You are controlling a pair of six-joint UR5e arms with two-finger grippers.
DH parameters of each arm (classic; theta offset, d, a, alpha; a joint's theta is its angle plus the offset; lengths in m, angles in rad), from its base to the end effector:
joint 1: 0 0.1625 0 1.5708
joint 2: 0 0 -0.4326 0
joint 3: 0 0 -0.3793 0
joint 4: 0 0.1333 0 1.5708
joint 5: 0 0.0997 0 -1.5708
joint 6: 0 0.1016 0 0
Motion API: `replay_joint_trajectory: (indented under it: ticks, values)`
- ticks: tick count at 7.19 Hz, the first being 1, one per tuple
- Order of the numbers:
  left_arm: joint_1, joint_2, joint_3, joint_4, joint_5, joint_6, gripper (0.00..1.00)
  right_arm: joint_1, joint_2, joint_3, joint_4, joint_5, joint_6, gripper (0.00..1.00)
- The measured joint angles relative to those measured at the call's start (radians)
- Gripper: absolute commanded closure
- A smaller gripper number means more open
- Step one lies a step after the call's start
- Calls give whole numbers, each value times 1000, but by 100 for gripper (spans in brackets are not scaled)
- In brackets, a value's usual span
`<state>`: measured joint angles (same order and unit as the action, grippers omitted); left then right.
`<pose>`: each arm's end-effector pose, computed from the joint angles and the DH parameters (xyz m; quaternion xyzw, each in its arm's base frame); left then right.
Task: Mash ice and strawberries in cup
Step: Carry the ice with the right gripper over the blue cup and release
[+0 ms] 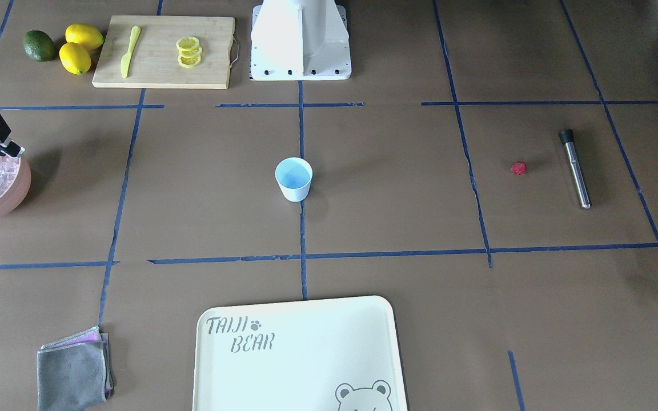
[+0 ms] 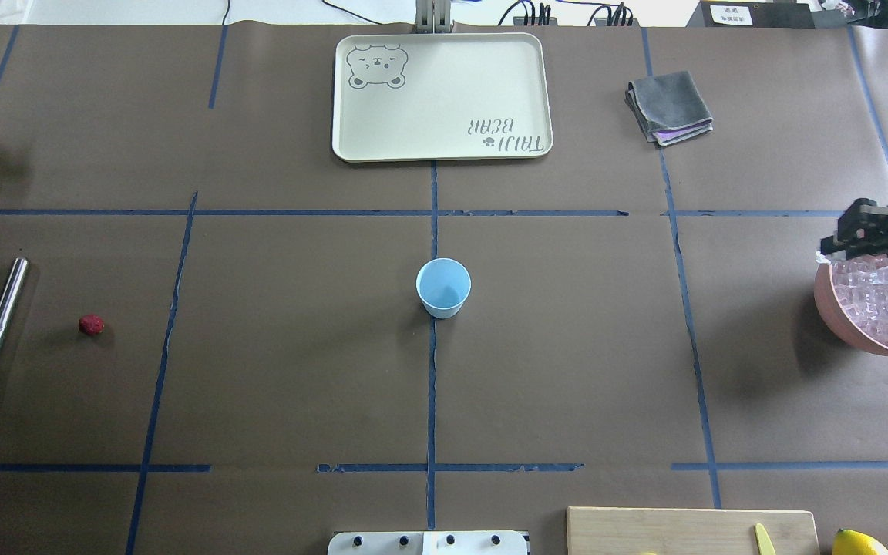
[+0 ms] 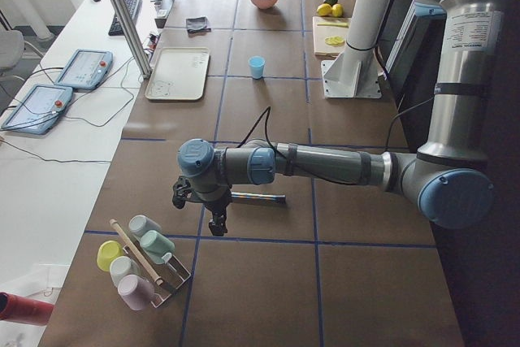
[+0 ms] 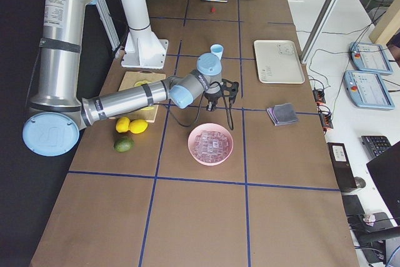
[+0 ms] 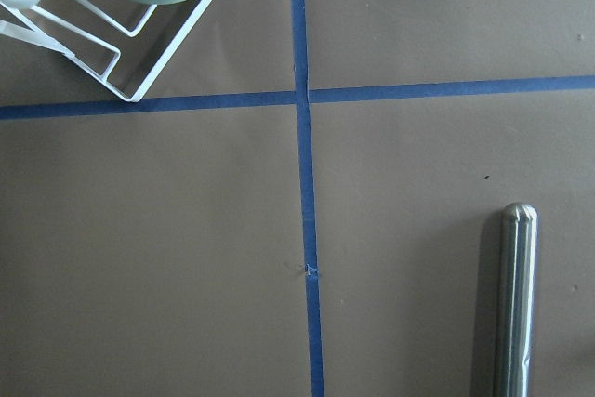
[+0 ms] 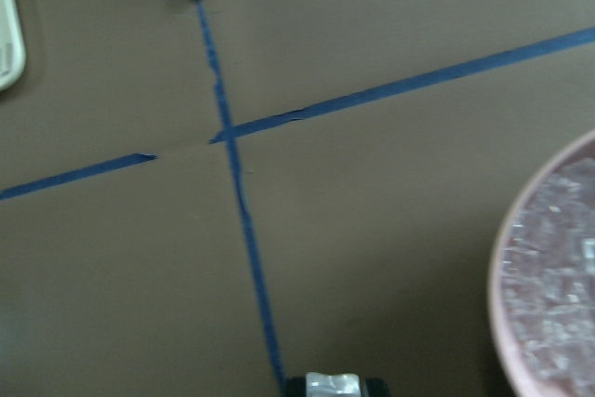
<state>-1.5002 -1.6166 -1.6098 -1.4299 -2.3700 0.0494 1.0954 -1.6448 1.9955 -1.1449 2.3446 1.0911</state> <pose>-0.0255 -0.4964 0.6388 -0.0300 0.3886 0.0443 0.9199 -0.1489 -0.4253 0.4456 0.0021 -0.4949 0.1236 0.8601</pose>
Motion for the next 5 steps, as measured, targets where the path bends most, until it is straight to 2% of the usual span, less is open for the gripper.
replay_joint_trajectory:
  ticks: [2,3,5]
  values:
    - [0,-1,-7,-1,0,2,0,-170,198,1,-3,-50,266,100]
    - [1,-2,-6,-1,0,2,0,-277,314,-23,-24,-118,386,100]
    - [1,-2,-7,-1,0,2,0,-448,546,-129,-109,-287,527,99]
